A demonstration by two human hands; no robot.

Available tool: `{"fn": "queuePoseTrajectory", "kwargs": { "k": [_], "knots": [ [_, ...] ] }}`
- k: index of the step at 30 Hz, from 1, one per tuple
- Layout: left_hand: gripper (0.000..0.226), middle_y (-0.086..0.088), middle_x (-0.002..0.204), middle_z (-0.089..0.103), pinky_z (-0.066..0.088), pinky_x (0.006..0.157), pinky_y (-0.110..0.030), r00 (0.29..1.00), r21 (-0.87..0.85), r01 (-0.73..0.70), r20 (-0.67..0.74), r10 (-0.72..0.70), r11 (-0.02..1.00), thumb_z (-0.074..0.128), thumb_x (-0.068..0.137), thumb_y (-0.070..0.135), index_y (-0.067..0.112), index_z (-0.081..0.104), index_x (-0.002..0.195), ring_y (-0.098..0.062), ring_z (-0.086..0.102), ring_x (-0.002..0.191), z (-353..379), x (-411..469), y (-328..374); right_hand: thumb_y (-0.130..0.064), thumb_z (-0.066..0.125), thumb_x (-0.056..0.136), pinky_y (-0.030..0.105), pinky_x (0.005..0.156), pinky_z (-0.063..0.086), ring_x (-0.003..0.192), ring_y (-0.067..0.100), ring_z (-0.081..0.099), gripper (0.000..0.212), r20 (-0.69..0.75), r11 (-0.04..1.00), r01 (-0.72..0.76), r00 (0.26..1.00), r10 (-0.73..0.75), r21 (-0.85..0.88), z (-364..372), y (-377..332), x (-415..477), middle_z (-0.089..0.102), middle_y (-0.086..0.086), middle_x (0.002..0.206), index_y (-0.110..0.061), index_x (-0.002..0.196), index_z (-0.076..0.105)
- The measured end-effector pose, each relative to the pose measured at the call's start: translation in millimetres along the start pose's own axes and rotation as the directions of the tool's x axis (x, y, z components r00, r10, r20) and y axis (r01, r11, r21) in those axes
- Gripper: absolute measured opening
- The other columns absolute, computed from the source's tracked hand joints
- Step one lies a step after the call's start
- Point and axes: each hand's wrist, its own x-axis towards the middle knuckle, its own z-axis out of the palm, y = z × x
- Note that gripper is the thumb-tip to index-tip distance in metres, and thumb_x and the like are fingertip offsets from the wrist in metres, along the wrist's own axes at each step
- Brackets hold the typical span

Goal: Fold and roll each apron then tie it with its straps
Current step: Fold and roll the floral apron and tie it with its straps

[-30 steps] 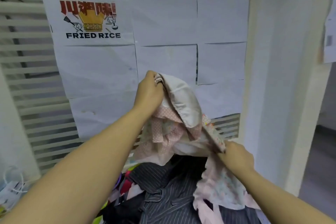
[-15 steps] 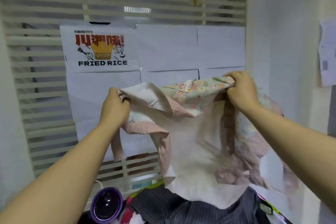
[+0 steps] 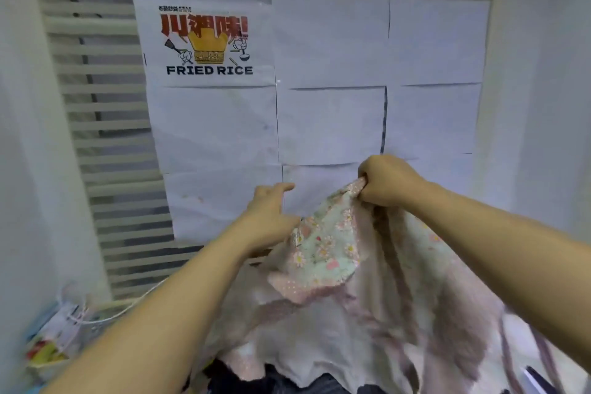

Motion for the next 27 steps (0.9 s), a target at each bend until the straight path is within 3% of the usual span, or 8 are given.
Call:
{"fn": "queuePoseTrajectory", "kwargs": {
  "k": [3,5,10,16,18,20,23,27],
  "knots": [
    [0.110,0.010,0.148,0.004,0.022,0.113,-0.053,0.991,0.062,-0.118,0.072,0.114,0.991,0.068,0.072,0.058,0.042,-0.010,0.148,-0.022,0.017,0.140,54,-15,16,-0.013,0.057,0.074,0.027,0.058,0.037,0.076,0.027,0.053,0.005,0.077,0.998,0.053,0.995,-0.056,0.040,22,-11,-7,0.058,0.007,0.077,-0.010,0.076,0.061],
    [0.113,0.005,0.148,0.001,0.025,0.109,-0.057,0.989,0.228,-0.140,0.074,0.126,0.964,0.067,0.076,0.050,0.041,-0.023,0.144,-0.031,0.023,0.137,87,-16,12,-0.013,0.059,0.077,0.028,0.054,0.033,0.076,0.022,0.049,0.002,0.117,0.991,0.089,0.988,-0.100,0.100,30,-15,-12,0.057,0.006,0.079,-0.012,0.077,0.061],
    [0.056,-0.004,0.129,0.048,0.044,0.087,-0.037,0.945,0.004,-0.188,-0.274,0.182,0.982,0.042,0.088,0.001,0.021,0.037,0.140,-0.027,0.054,0.109,103,5,-10,-0.014,0.069,0.080,0.017,0.056,0.036,0.079,0.015,0.052,0.016,0.156,0.953,0.118,0.974,-0.166,0.280,42,8,-29,0.063,0.002,0.090,-0.013,0.095,0.067],
    [0.028,0.003,0.104,0.060,0.036,0.059,-0.009,0.968,-0.167,-0.112,-0.242,0.069,0.980,0.037,0.098,0.005,0.015,0.056,0.117,-0.010,0.051,0.088,90,25,-24,-0.038,0.074,0.078,0.026,0.078,0.045,0.095,0.016,0.060,0.059,0.180,0.849,-0.224,0.971,0.155,0.478,102,62,-79,0.054,-0.004,0.114,-0.015,0.127,0.051],
    [0.028,0.005,0.102,0.058,0.036,0.060,-0.001,0.968,-0.203,-0.092,-0.246,0.040,0.975,0.037,0.099,0.006,0.016,0.056,0.116,-0.008,0.050,0.089,90,26,-27,-0.053,0.073,0.072,0.026,0.075,0.046,0.097,0.016,0.058,0.078,0.264,0.709,-0.419,0.908,0.325,0.567,137,76,-105,0.056,-0.002,0.116,-0.010,0.132,0.048],
    [0.028,0.005,0.104,0.058,0.036,0.061,0.000,0.971,-0.217,-0.074,-0.238,0.020,0.973,0.036,0.098,0.005,0.016,0.057,0.116,-0.008,0.051,0.091,89,26,-29,-0.056,0.073,0.072,0.031,0.082,0.045,0.115,0.023,0.054,0.095,0.479,0.400,-0.659,0.745,0.464,0.637,164,82,-129,0.050,0.008,0.134,-0.005,0.143,0.035],
    [0.024,0.010,0.101,0.059,0.037,0.061,-0.005,0.983,-0.264,-0.044,-0.182,-0.005,0.963,0.038,0.099,0.009,0.021,0.057,0.108,-0.001,0.053,0.086,87,25,-31,-0.063,0.072,0.067,0.048,0.103,0.035,0.134,0.031,0.037,0.108,0.773,-0.013,-0.825,0.523,0.358,0.565,191,80,-149,0.037,0.012,0.149,-0.007,0.148,0.028],
    [0.023,0.010,0.096,0.062,0.039,0.064,-0.016,0.986,-0.376,-0.039,-0.162,-0.024,0.926,0.039,0.099,0.012,0.023,0.059,0.098,-0.001,0.057,0.087,73,20,-32,-0.047,0.078,0.065,0.045,0.099,0.041,0.117,0.027,0.053,0.078,0.805,-0.217,-0.778,0.544,0.238,0.590,205,60,-143,0.062,0.009,0.124,-0.012,0.130,0.053]
  ]
}}
